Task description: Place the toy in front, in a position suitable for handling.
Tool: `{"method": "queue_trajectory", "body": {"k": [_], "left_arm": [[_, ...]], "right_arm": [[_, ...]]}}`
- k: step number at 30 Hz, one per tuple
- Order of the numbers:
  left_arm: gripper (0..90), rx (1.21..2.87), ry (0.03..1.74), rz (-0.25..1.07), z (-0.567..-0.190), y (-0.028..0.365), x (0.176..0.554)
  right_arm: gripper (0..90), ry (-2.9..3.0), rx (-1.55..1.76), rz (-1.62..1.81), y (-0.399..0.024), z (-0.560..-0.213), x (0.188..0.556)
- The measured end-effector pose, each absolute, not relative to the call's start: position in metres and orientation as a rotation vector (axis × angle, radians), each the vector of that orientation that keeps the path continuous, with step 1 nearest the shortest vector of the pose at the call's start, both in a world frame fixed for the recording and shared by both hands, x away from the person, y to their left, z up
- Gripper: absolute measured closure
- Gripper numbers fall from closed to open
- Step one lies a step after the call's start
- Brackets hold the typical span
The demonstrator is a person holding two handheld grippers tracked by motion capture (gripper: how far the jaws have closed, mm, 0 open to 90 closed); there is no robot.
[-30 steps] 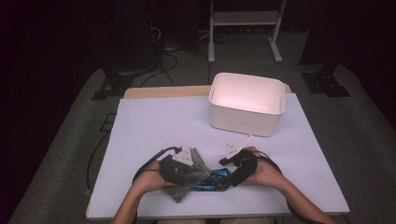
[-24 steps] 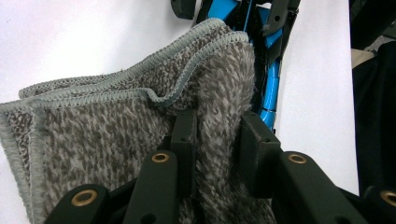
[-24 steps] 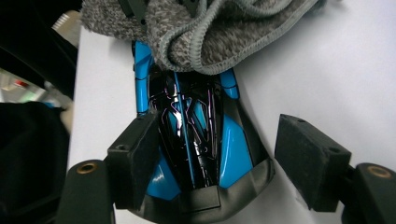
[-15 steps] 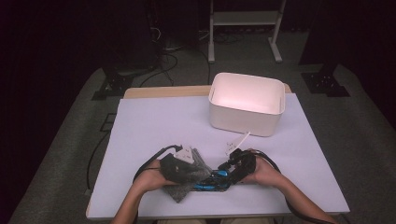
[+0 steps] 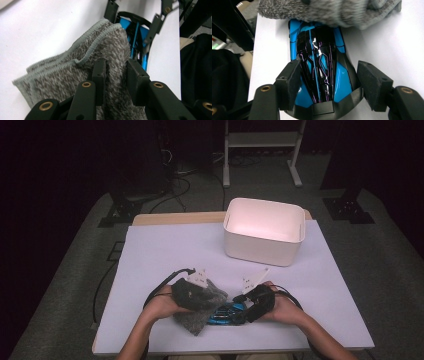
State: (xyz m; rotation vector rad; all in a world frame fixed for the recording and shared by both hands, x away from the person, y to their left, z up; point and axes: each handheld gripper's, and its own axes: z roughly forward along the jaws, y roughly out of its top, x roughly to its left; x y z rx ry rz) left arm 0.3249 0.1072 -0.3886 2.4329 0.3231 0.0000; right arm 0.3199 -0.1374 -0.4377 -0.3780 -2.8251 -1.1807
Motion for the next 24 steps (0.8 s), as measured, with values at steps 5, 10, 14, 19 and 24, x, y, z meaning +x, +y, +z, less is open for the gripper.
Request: {"method": "queue_trajectory", "body": {"k": [5, 10, 14, 19, 24], "left_arm": [[70.9, 2.471, 0.351, -0.007, -0.386, 0.1, 0.337], [69.9, 2.5, 0.319, -0.077, -0.391, 0.092, 0.344], [70.6, 2.504, 0.318, -0.13, -0.398, 0.09, 0.344], [73.1, 2.512, 0.309, -0.134, -0.397, 0.091, 0.342], [74.1, 2.521, 0.293, -0.113, -0.395, 0.091, 0.338]], "right_arm": [[36.1, -2.898, -0.335, -1.234, -0.137, -0.436, 0.308], [36.2, -2.968, -0.288, -1.298, -0.137, -0.436, 0.297], [36.3, -3.002, -0.281, -1.318, -0.137, -0.436, 0.291], [35.3, -3.013, -0.301, -1.347, -0.136, -0.437, 0.287], [34.9, -3.028, -0.3, -1.365, -0.135, -0.437, 0.284]]}}
